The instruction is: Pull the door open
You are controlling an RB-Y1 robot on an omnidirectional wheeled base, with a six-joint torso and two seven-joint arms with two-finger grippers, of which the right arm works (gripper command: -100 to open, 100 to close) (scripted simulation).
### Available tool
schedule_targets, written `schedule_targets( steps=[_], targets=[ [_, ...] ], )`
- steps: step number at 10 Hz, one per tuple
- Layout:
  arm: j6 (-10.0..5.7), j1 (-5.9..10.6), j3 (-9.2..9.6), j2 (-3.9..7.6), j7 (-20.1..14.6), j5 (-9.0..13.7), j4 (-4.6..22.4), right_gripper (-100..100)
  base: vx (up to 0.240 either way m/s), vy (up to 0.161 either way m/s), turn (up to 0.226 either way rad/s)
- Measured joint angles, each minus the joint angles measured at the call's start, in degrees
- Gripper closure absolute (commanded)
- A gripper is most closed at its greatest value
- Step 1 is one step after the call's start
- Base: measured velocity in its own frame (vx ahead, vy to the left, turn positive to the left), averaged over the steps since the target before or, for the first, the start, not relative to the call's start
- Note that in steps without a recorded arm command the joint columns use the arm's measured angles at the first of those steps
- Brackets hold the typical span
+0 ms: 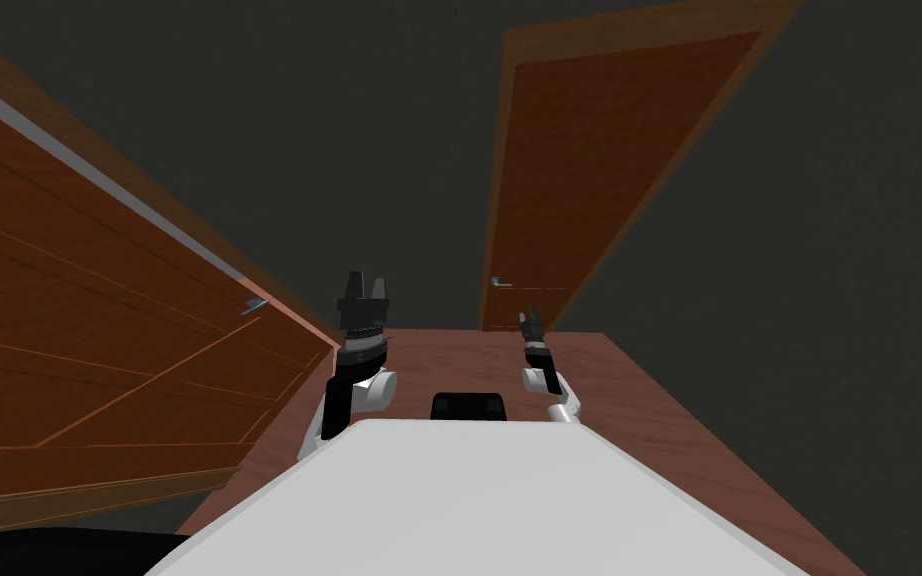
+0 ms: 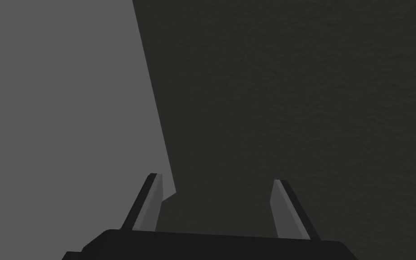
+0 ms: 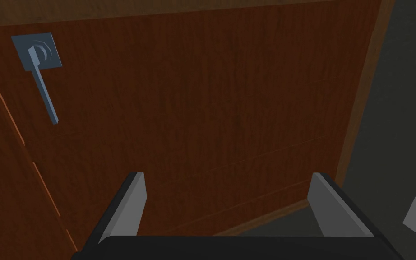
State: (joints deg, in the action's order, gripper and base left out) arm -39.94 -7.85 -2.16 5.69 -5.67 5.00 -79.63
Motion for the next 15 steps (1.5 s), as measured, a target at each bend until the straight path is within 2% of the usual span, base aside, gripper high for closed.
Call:
schedule_targets(
  steps=[5,7,10,11,13,15],
  targets=[
    [-1.49,2.94,-0.92,0.88,-0.08,-0.16,7.90,-100,0.075,-0.010,0.035],
    [-2.62,4.70,-1.40,1.33,-0.18,-0.23,12.59,-100,0.093,-0.012,0.048],
    [-3.09,6.26,-1.96,1.63,-0.12,-0.46,17.06,-100,0.091,-0.018,0.034],
    [-3.02,6.50,-2.04,1.65,-0.06,-0.50,17.62,-100,0.055,-0.003,0.029],
    [-3.72,8.05,-2.44,1.94,-0.07,-0.55,21.36,-100,0.086,-0.011,0.043],
    [-3.91,8.77,-2.70,1.96,0.05,-0.67,23.45,-100,0.059,-0.011,0.020]
  ],
)
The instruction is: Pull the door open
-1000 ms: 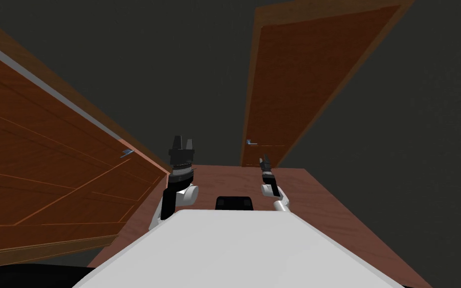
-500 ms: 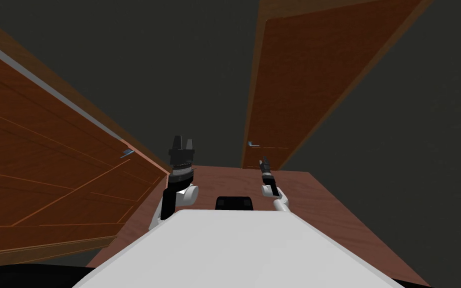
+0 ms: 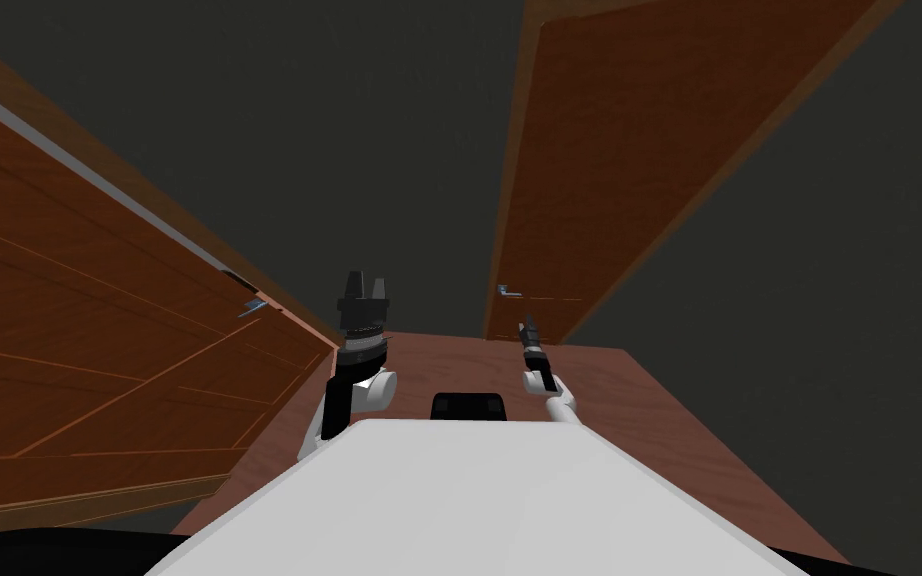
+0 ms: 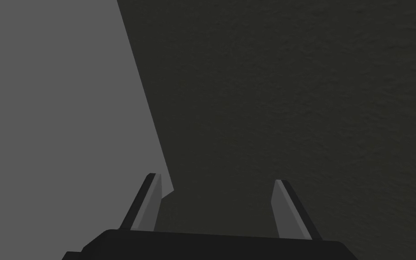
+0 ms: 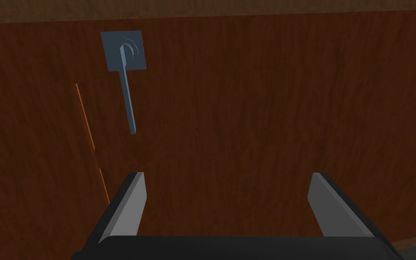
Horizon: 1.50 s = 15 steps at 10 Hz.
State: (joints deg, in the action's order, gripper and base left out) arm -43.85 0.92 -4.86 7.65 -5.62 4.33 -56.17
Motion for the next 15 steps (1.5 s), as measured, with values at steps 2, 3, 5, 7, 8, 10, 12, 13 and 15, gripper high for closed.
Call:
schedule_targets(
  steps=[2,3,5,7,8,10,12,13,15],
  targets=[
    [-0.65,1.29,-0.34,0.15,0.09,-0.08,3.23,-100,0.076,-0.013,0.039],
    [-0.82,1.80,-0.52,0.36,0.02,-0.12,4.64,-100,0.114,-0.019,0.036],
    [-1.18,3.03,-0.90,0.50,0.05,-0.23,7.53,-100,0.079,-0.026,0.026],
    [-1.35,3.64,-1.11,0.58,0.12,-0.28,9.29,-100,0.068,-0.015,0.024],
    [-1.56,4.34,-1.28,0.85,0.00,-0.29,10.82,-100,0.088,-0.025,0.033],
    [-2.69,5.66,-1.62,1.03,-0.03,-0.37,14.56,-100,0.094,-0.012,0.036],
    [-3.09,6.61,-1.93,0.99,0.15,-0.47,17.14,-100,0.092,-0.012,0.026],
    [-3.31,7.15,-2.08,1.06,0.17,-0.50,18.44,-100,0.081,-0.030,0.025],
    [-3.76,8.06,-2.32,1.36,0.02,-0.56,20.88,-100,0.096,-0.034,0.029]
  ],
)
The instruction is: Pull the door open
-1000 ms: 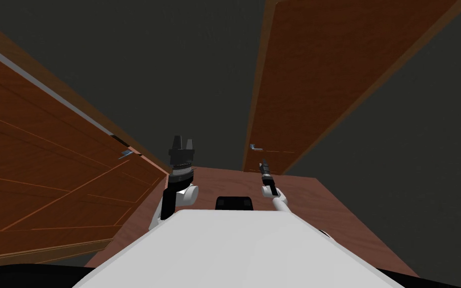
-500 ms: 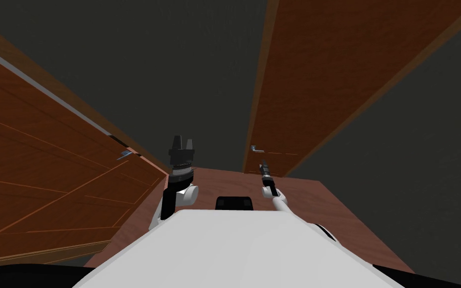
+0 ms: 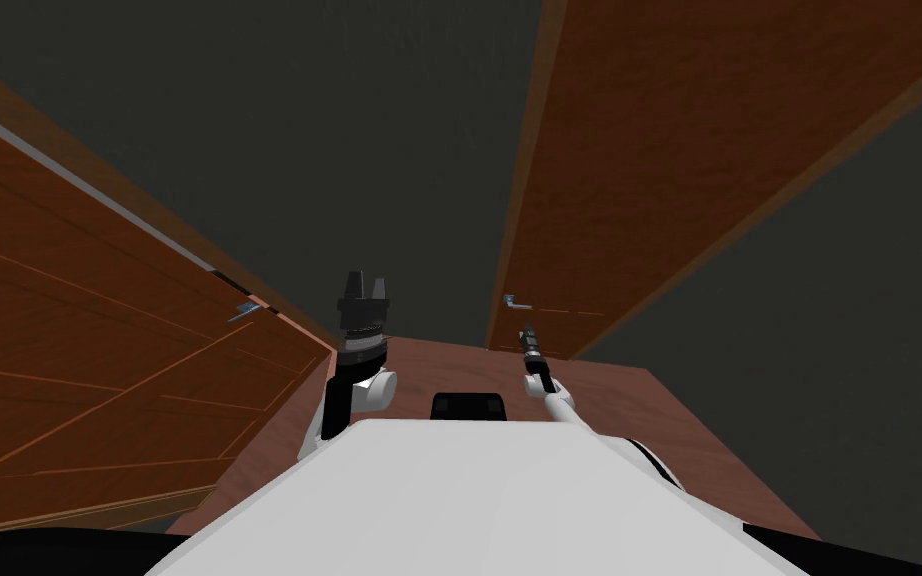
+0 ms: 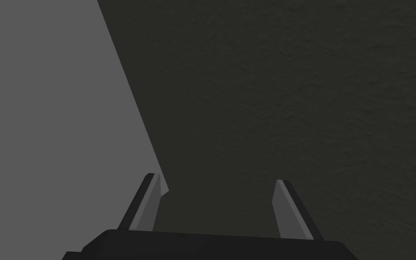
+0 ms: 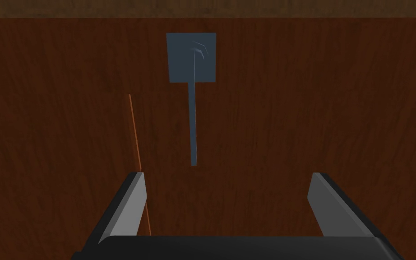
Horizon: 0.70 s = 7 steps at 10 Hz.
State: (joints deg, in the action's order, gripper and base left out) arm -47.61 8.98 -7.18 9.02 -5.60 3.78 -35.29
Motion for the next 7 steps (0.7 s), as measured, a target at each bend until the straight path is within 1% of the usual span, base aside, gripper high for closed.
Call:
schedule_targets(
  steps=[2,6,7],
  targets=[
    [-0.05,0.52,-0.28,-0.08,0.14,-0.11,1.72,-100,0.096,-0.019,0.022],
    [-0.54,1.72,-0.62,0.14,0.10,-0.21,4.83,-100,0.057,-0.009,0.014],
    [-0.55,1.74,-0.63,0.14,0.10,-0.21,4.89,-100,0.095,0.027,0.124]
  ],
)
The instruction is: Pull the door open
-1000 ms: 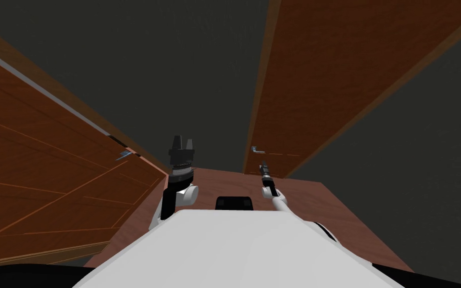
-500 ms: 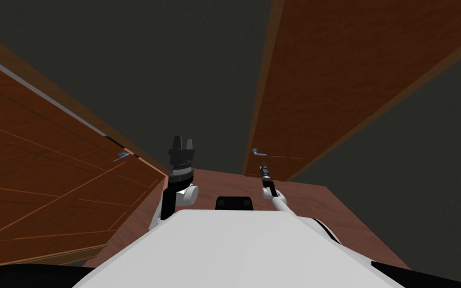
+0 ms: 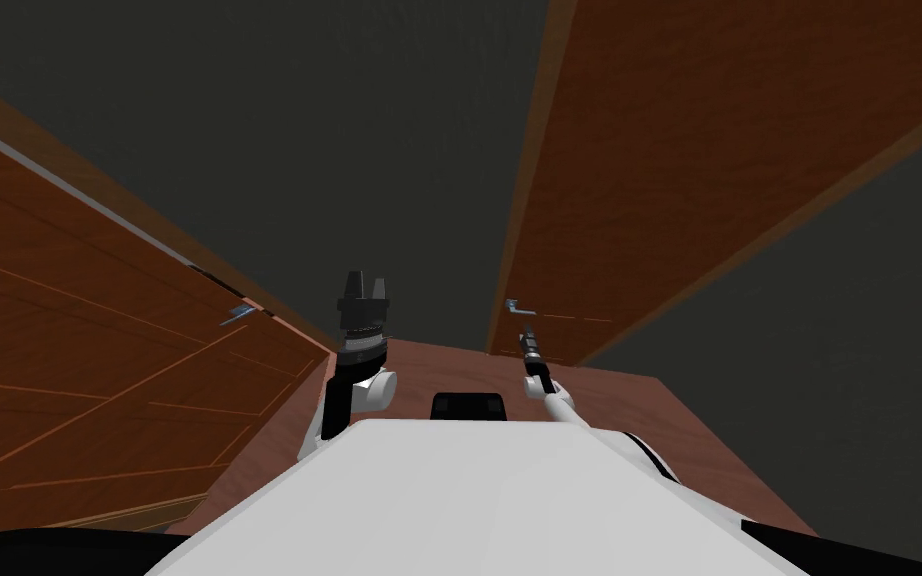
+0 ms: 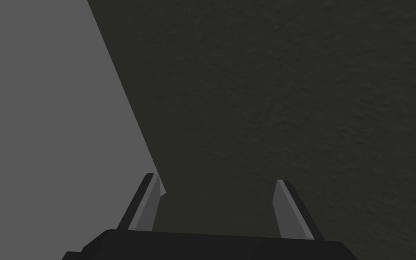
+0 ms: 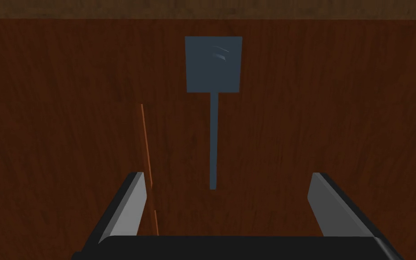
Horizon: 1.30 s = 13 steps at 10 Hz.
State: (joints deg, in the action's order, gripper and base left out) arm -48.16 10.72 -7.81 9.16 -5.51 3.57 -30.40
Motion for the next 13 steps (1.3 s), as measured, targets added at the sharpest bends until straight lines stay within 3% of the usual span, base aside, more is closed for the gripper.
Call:
schedule_targets(
  steps=[1,2,3,4,5,7,10,11,13],
  targets=[
    [0.32,-0.99,-0.11,0.41,-0.32,0.10,-1.11,-100,0.167,0.023,0.083],
    [-0.72,-0.03,-0.38,1.09,-0.79,0.32,1.37,-100,0.195,0.014,0.105],
    [-0.36,-1.57,-0.52,1.62,-1.34,0.44,-0.63,-100,0.215,0.026,0.145],
    [-0.84,-1.55,-0.83,2.48,-1.98,0.70,0.51,-100,0.208,0.055,0.121],
    [-0.85,-2.82,-1.08,3.46,-2.85,0.93,-0.54,-100,0.123,0.041,0.045],
    [-2.11,-2.29,-1.46,4.88,-4.01,1.27,1.91,-100,0.117,0.007,0.129],
    [-2.71,-4.17,-2.23,6.63,-5.51,1.88,1.44,-100,0.140,-0.015,0.070],
    [-2.85,-4.18,-2.26,6.71,-5.63,1.90,1.50,100,-0.014,0.000,-0.007],
    [-2.82,-4.08,-2.25,6.68,-5.54,1.90,1.36,100,-0.027,0.003,0.001]
  ],
)
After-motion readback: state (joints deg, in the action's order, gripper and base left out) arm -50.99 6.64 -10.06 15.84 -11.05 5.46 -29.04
